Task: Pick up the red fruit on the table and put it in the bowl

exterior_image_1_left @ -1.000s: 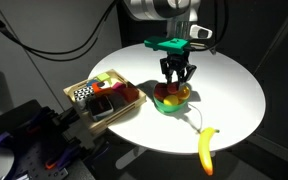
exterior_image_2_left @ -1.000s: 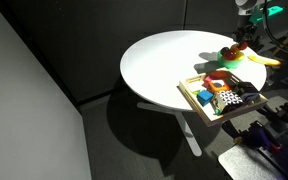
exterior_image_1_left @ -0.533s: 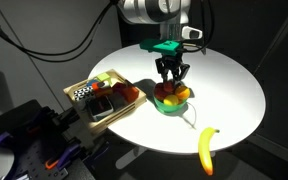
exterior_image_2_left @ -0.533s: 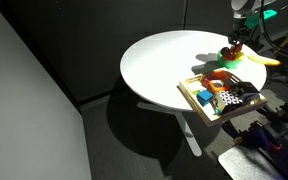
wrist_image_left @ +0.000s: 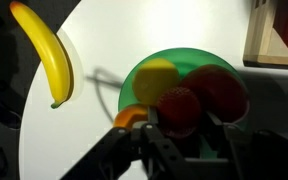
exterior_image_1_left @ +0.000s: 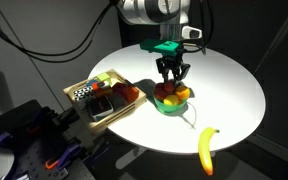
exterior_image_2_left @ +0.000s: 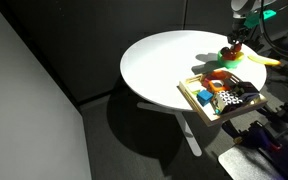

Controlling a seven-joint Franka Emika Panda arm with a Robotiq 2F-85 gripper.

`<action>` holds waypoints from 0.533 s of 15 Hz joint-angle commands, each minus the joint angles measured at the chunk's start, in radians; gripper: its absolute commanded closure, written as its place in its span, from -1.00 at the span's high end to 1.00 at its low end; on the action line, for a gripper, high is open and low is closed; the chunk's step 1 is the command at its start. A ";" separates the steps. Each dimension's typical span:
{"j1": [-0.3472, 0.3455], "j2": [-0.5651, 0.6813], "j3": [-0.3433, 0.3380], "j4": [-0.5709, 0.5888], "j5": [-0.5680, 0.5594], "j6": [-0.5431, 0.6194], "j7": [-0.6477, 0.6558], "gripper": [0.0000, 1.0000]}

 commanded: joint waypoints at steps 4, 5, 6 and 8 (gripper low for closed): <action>0.000 0.010 -0.012 0.006 -0.016 0.004 0.025 -0.57; 0.000 0.014 -0.013 0.009 -0.016 0.003 0.025 -0.57; 0.000 0.017 -0.014 0.010 -0.016 0.003 0.026 -0.57; 0.000 0.021 -0.016 0.010 -0.016 0.002 0.028 -0.34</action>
